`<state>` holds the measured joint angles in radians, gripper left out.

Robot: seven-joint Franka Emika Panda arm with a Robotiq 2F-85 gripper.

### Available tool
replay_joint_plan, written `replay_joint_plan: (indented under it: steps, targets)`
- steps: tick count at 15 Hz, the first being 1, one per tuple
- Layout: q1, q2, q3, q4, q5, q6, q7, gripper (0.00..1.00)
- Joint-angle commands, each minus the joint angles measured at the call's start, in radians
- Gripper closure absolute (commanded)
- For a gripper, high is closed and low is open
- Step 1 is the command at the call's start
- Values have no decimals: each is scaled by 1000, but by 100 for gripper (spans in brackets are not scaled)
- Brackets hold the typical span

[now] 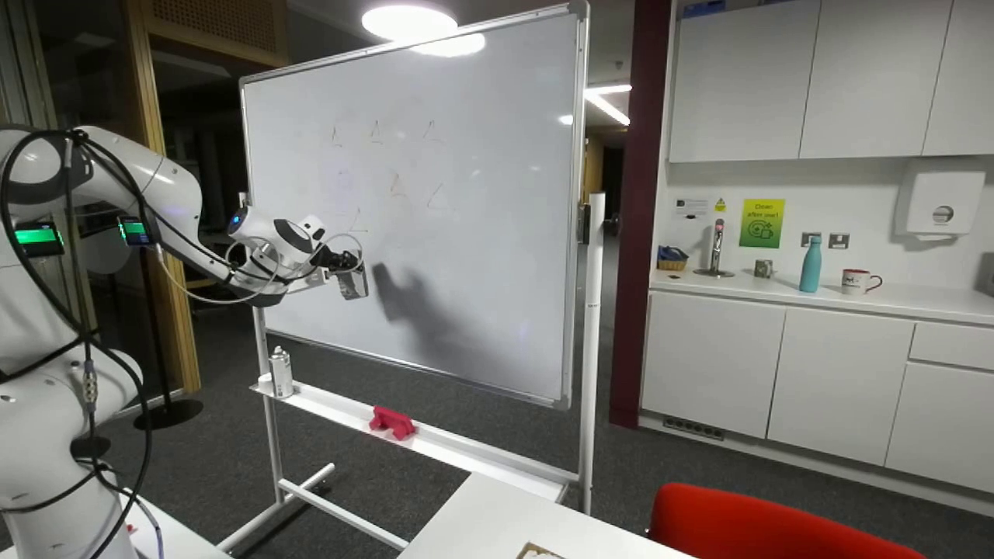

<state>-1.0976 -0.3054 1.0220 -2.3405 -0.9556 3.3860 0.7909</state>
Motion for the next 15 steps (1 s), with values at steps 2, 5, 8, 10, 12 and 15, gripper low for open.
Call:
replay_joint_plan:
  steps: [2, 5, 8, 10, 12, 15]
  targets:
    - [283, -148, -262, -184, -17, 76, 158, 65]
    - [431, -155, -378, -258, -70, -111, 251, 65]
    - [582, -94, -489, -275, 30, -357, 161, 65]
    - [689, -81, -569, -286, 170, -497, 63, 65]
    - [851, -70, -703, -286, 340, -605, -85, 65]
    - [1049, -98, -879, -273, 614, -721, -308, 65]
